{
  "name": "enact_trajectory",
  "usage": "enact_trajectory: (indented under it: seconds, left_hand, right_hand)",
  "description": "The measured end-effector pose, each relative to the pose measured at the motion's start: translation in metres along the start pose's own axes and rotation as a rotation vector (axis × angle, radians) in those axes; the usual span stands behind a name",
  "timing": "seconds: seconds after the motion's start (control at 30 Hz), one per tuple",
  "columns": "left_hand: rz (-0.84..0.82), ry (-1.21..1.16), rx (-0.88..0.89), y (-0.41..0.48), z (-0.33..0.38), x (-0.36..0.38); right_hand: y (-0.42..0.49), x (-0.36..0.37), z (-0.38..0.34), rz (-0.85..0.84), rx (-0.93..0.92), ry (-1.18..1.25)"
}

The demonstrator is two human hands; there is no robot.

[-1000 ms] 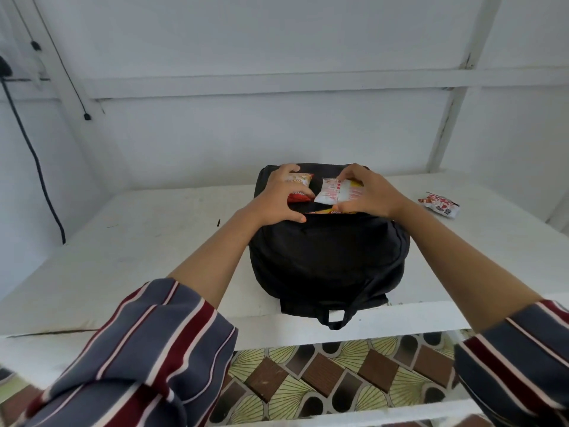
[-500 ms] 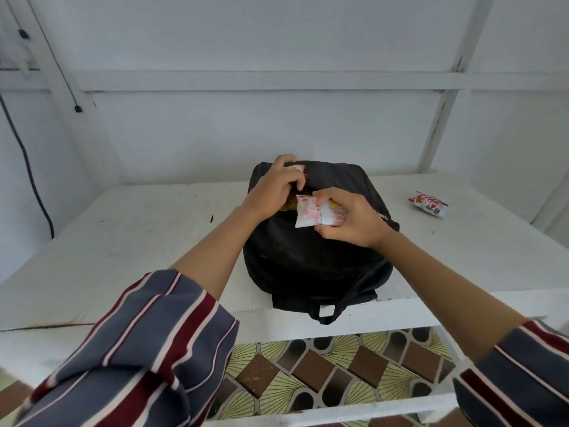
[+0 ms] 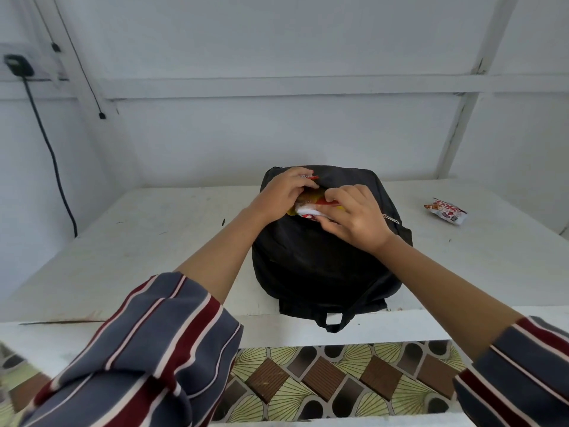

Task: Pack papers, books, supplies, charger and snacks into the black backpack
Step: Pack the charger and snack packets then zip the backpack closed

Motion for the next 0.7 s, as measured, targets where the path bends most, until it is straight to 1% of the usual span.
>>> enact_trajectory:
  seconds: [0.1,0.2,0.27,0.33,0.37,0.4,0.47,0.57,0.63,0.7]
  left_hand:
    - [0.002,-0.009,-0.008,0.001,-0.001,-0.001]
    - [0.005,0.008,-0.01,0.001,-0.001,-0.001]
    - [0.006,0.011,-0.009,0.0,0.001,-0.001]
    - [0.01,0.007,-0.013,0.0,0.001,-0.002]
    - [0.012,0.005,-0.016,0.001,0.001,-0.002]
    - [0.01,0.004,-0.016,0.001,0.0,-0.003]
    - [0.004,0.007,-0.013,0.001,0.0,-0.003]
    - [0.007,0.014,-0.005,0.001,0.001,-0.003]
    - [0.012,0.013,0.0,0.0,0.0,-0.002]
    - [0.022,0.006,0.0,0.0,-0.001,-0.002]
  right_hand:
    - [0.002,-0.003,-0.004,0.066,-0.073,-0.038]
    - [-0.004,0.005,0.0,0.043,-0.105,-0.105]
    - [-0.01,0.02,0.012,-0.047,-0.031,-0.204]
    - [-0.017,0.036,0.027,-0.171,0.095,-0.299]
    - [-0.021,0.041,0.033,-0.222,0.154,-0.305]
    - [-0.024,0.044,0.037,-0.263,0.202,-0.281]
    - [-0.028,0.043,0.041,-0.31,0.279,-0.156]
    - [-0.026,0.032,0.053,-0.258,0.451,0.073]
    - [-0.023,0.03,0.065,-0.242,0.59,0.148]
    - [-0.023,0.039,0.07,-0.348,0.682,0.193]
Point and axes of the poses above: each hand's wrist, its own y-axis towards the middle knuckle, its own x-axis out of the palm, z = x × y, the point moved 9 cm from there along y, towards the middle knuckle, and after that the axes turned 12 degrees about z, right-handed, at the moved point
